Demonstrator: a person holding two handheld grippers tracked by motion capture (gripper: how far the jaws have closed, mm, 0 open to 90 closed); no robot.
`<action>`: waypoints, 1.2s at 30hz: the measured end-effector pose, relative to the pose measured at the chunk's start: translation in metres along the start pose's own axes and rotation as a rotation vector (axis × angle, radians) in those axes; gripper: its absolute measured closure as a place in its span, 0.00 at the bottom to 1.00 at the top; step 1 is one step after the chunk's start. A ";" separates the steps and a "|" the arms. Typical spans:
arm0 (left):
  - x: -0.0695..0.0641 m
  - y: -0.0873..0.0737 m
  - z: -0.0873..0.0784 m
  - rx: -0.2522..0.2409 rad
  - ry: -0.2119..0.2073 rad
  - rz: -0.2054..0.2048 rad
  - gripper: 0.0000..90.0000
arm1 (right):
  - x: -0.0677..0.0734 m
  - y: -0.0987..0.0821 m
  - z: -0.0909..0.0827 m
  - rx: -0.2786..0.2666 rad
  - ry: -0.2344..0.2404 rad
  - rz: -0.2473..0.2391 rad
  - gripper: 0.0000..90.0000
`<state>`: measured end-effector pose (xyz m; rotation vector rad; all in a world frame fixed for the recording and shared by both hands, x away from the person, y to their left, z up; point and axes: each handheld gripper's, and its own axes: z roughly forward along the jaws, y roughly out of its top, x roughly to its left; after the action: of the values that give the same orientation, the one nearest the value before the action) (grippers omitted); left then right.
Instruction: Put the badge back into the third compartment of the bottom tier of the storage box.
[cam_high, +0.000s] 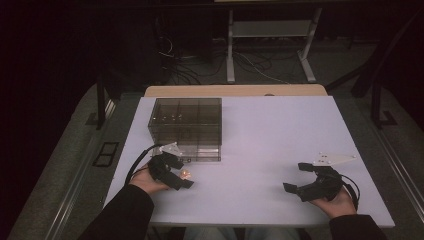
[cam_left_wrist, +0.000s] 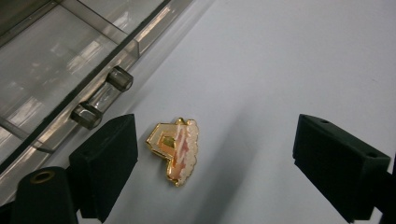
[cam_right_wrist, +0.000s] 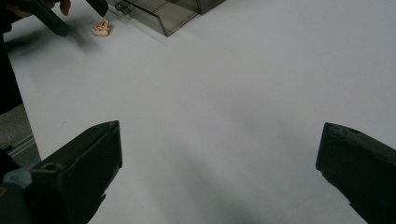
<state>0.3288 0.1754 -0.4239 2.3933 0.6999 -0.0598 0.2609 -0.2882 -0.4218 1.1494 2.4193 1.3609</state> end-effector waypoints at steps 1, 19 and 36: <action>0.001 -0.001 0.001 -0.007 -0.001 -0.004 0.15 | 0.000 0.000 0.000 0.000 0.001 -0.001 0.00; 0.015 -0.005 0.003 -0.023 0.003 -0.022 0.42 | 0.000 0.000 0.001 0.003 0.001 -0.005 0.00; 0.023 -0.010 0.003 -0.071 -0.008 -0.086 0.82 | 0.000 0.000 0.001 0.002 0.004 -0.010 0.00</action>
<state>0.3435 0.1912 -0.4370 2.2936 0.7879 -0.0787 0.2610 -0.2875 -0.4223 1.1345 2.4258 1.3599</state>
